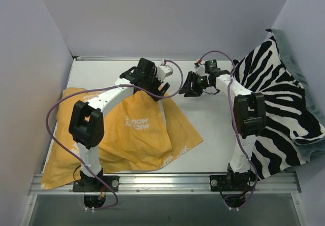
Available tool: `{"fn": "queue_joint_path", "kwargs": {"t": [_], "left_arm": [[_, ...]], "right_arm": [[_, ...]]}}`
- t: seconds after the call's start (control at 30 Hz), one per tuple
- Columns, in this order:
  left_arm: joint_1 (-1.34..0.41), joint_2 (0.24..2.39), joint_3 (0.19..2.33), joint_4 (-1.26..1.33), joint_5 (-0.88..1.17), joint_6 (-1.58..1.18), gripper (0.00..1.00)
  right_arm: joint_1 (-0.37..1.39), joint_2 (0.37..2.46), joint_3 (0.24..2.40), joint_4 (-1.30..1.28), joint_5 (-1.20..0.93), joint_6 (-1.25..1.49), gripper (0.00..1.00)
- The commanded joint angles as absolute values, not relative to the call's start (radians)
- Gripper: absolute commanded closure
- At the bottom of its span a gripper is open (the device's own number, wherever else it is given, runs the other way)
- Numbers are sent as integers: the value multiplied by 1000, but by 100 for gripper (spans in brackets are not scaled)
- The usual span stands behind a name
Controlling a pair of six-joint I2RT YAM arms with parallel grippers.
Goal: Put the pillow into the pillowcase
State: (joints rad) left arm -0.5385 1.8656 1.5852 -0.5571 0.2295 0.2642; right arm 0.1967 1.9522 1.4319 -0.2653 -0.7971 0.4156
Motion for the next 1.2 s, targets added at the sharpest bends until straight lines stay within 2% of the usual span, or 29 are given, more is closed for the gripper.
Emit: {"fn": "queue_joint_path", "kwargs": {"t": [0.0, 0.13, 0.17, 0.2, 0.27, 0.33, 0.37, 0.43, 0.53, 0.6, 0.67, 0.8, 0.9, 0.93, 0.97, 1.07, 1.17], "left_arm": [[-561, 1939, 1675, -522, 190, 331, 11], [-555, 2023, 1709, -538, 118, 377, 12], [-555, 2048, 1709, -545, 83, 386, 12], [-554, 2055, 1704, -549, 72, 396, 14], [-551, 2078, 1691, -564, 52, 414, 23], [-531, 2074, 1668, -575, 89, 408, 33], [-522, 2053, 1637, -578, 157, 403, 35], [-503, 2011, 1602, -571, 211, 381, 37], [-492, 1976, 1557, -555, 242, 351, 32], [-482, 1933, 1529, -529, 267, 312, 26], [-453, 1889, 1510, -490, 305, 276, 24], [-407, 1841, 1480, -449, 373, 167, 19], [-376, 1829, 1480, -443, 394, 115, 18], [-367, 1819, 1479, -442, 397, 101, 18], [-359, 1815, 1479, -442, 406, 89, 18], [-331, 1786, 1473, -481, 369, 89, 17], [-327, 1737, 1439, -585, 275, 138, 17]], "right_arm": [[245, 2066, 1514, -344, -703, 385, 57], [259, 2140, 1588, -344, -635, 408, 50], [259, 2140, 1585, -344, -621, 410, 42], [261, 2134, 1583, -344, -615, 403, 39], [270, 2129, 1565, -345, -588, 391, 30], [281, 2134, 1557, -345, -577, 381, 29], [299, 2141, 1559, -348, -569, 376, 29], [325, 2177, 1563, -360, -557, 362, 29], [396, 2224, 1580, -388, -484, 331, 30], [443, 2268, 1604, -429, -404, 313, 33], [460, 2304, 1640, -490, -367, 296, 43], [505, 2341, 1710, -586, -292, 233, 48], [525, 2391, 1807, -697, -294, 198, 70], [525, 2401, 1833, -721, -301, 192, 92], [519, 2405, 1838, -738, -308, 186, 100], [454, 2352, 1752, -756, -340, 164, 100], [353, 2188, 1602, -716, -402, 153, 100]]}}
